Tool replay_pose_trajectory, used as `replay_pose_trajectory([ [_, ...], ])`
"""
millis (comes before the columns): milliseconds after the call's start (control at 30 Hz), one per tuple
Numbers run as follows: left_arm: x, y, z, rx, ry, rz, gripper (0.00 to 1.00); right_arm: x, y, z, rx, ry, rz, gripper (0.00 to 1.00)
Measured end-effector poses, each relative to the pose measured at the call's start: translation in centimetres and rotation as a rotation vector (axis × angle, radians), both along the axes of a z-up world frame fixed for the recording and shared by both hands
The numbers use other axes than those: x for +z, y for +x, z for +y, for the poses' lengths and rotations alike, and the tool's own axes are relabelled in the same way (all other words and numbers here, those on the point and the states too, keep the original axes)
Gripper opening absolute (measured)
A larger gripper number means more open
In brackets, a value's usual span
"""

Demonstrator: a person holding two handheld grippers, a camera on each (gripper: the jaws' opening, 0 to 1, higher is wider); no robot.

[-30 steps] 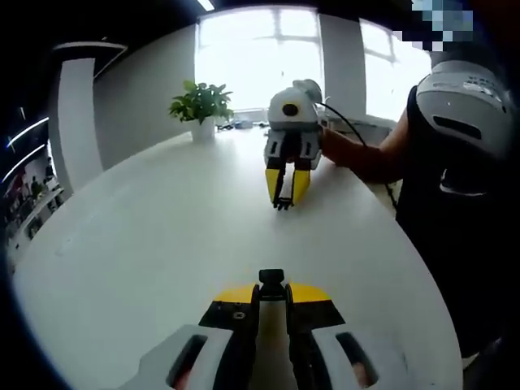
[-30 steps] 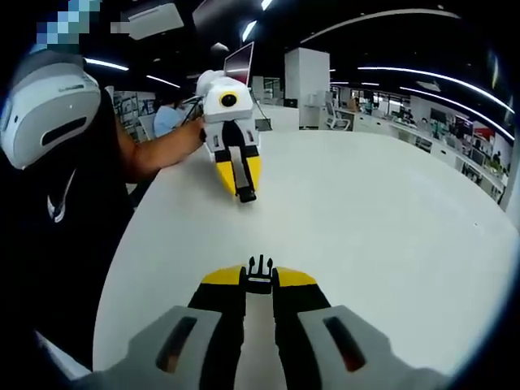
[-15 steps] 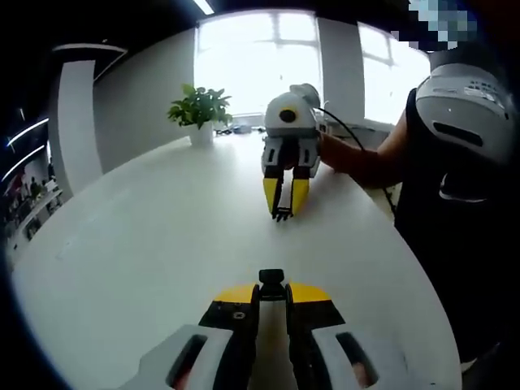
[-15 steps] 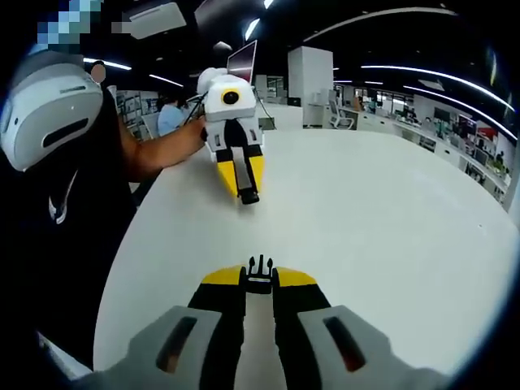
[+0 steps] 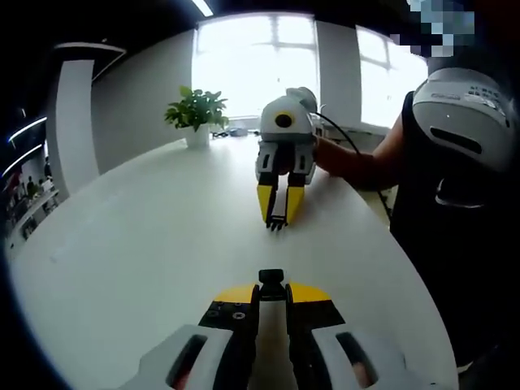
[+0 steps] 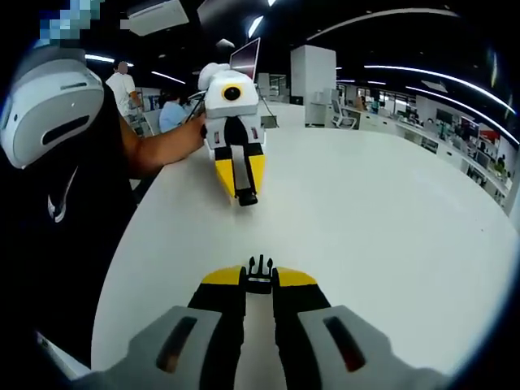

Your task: Snap the two parts of the plastic buckle together until the buckle closes and remains connected.

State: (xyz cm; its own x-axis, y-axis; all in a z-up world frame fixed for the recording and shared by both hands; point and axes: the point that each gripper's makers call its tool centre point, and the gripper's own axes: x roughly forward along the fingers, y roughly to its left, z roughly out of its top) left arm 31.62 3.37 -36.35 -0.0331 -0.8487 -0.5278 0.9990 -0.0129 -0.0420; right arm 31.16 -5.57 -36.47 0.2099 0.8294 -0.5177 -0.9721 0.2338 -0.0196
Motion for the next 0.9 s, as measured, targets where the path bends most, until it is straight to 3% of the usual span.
replay_pose_trajectory([
  [400,0.05,-0.03,0.00,0.001,0.000,-0.002,0.11,-0.08,-0.22,0.58,0.027,-0.010,-0.026,0.11],
  [900,0.43,-0.18,-0.39,0.014,-0.017,0.039,0.11,-0.15,-0.36,0.93,0.040,-0.017,-0.040,0.11],
])
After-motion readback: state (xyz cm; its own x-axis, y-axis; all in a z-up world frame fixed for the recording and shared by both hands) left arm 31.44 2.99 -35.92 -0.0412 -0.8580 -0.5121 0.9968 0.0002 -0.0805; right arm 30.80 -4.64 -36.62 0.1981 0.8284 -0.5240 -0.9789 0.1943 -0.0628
